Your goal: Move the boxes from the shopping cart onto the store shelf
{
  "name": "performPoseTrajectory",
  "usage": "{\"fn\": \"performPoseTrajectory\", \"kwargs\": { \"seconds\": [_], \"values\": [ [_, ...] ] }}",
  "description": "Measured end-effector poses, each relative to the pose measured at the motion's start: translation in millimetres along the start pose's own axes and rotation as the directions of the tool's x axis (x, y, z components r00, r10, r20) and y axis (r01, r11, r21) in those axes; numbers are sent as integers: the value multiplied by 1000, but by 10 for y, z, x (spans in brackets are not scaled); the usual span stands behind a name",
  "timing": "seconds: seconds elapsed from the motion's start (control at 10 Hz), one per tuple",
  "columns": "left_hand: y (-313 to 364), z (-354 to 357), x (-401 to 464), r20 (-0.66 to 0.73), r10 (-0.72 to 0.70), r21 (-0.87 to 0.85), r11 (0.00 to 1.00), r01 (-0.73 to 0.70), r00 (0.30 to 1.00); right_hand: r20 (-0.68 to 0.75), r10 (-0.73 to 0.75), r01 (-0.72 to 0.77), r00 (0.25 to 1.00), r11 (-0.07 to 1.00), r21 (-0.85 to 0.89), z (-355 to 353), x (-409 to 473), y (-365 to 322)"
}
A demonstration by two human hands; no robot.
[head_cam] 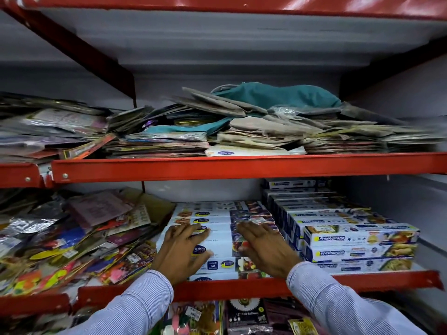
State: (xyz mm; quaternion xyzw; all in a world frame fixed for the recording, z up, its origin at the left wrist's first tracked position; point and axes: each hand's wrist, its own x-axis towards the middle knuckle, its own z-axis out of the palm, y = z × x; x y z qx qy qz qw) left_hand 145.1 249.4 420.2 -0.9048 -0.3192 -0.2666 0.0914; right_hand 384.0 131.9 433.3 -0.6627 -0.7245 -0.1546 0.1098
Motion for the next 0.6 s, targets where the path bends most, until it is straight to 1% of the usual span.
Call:
{"fn": "performPoseTrajectory", "kwargs": {
  "seconds": [0.1,0.2,0.3,0.4,0.5,0.6],
  "values": [
    [-37,112,-85,-6,50,111,993,-49,999,-64,-9,4,998,997,-74,170,-68,-18],
    [-37,165,-92,18,59,229,972,-61,998,-98,10,-26,995,985,-173,254,-71,-15],
    [-33,226,-99,16,50,274,960,-52,999,-81,21,-40,996,970,-239,296,-43,8],
    [-22,252,-108,31,27,285,958,-34,999,-98,50,-71,994,972,-223,333,-49,-3],
    [-17,234,-115,6,26,311,950,-26,1000,-143,80,-103,986,981,-162,354,-51,-36],
    [93,70,-159,-50,14,290,957,1,999,-191,145,-169,971,979,-115,279,-64,-157]
  ]
}}
